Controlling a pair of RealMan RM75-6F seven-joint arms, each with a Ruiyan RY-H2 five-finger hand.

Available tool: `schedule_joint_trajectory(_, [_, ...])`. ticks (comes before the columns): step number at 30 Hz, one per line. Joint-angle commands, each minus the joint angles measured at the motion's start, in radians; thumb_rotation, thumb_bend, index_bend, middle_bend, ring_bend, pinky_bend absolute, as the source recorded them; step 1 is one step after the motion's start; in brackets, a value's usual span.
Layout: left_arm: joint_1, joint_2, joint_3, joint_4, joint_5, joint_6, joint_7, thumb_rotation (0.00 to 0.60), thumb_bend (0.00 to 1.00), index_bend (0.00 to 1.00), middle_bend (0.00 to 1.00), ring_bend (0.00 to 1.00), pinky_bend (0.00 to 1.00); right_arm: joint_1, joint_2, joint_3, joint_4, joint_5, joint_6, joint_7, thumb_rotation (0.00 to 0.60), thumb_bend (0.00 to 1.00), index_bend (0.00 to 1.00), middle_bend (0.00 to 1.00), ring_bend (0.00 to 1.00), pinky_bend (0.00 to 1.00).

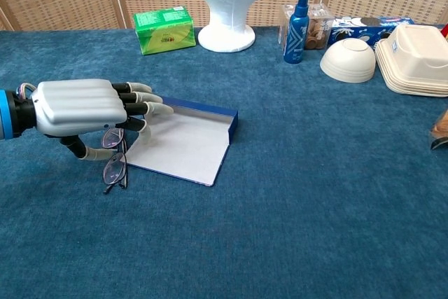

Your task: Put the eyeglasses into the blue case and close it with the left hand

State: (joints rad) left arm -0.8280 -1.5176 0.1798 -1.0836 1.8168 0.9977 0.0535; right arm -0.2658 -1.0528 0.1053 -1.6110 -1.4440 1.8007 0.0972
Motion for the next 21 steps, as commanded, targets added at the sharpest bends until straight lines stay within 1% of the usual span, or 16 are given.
schedule_joint_trajectory(1, [-0.001, -0.004, -0.001, 0.002, -0.002, -0.003, 0.005, 0.600, 0.33, 0.33, 0.03, 0.00, 0.00, -0.001, 0.001, 0.000, 0.000, 0.000, 0.001, 0.001, 0.538, 0.19, 0.00, 0.10, 0.00, 0.17])
schedule_joint_trajectory(5, [-0.002, -0.008, 0.001, 0.006, 0.003, -0.005, 0.019, 0.600, 0.32, 0.46, 0.05, 0.00, 0.00, -0.004, 0.001, 0.001, 0.001, 0.000, 0.004, 0.006, 0.534, 0.19, 0.00, 0.10, 0.00, 0.17])
schedule_joint_trajectory(8, [-0.002, -0.012, 0.001, 0.010, 0.005, -0.003, 0.024, 0.600, 0.32, 0.52, 0.07, 0.00, 0.00, -0.006, 0.002, 0.001, 0.002, -0.001, 0.007, 0.009, 0.535, 0.19, 0.00, 0.10, 0.00, 0.17])
schedule_joint_trajectory(13, [-0.004, -0.017, -0.001, 0.018, 0.007, -0.004, 0.036, 0.600, 0.35, 0.57, 0.08, 0.00, 0.00, -0.009, 0.004, 0.001, 0.001, -0.001, 0.011, 0.017, 0.537, 0.19, 0.00, 0.10, 0.00, 0.17])
schedule_joint_trajectory(21, [-0.002, -0.017, -0.008, 0.012, -0.005, -0.005, 0.036, 0.600, 0.37, 0.62, 0.12, 0.00, 0.00, -0.016, 0.005, 0.002, 0.007, 0.001, 0.017, 0.028, 0.536, 0.19, 0.00, 0.10, 0.00, 0.17])
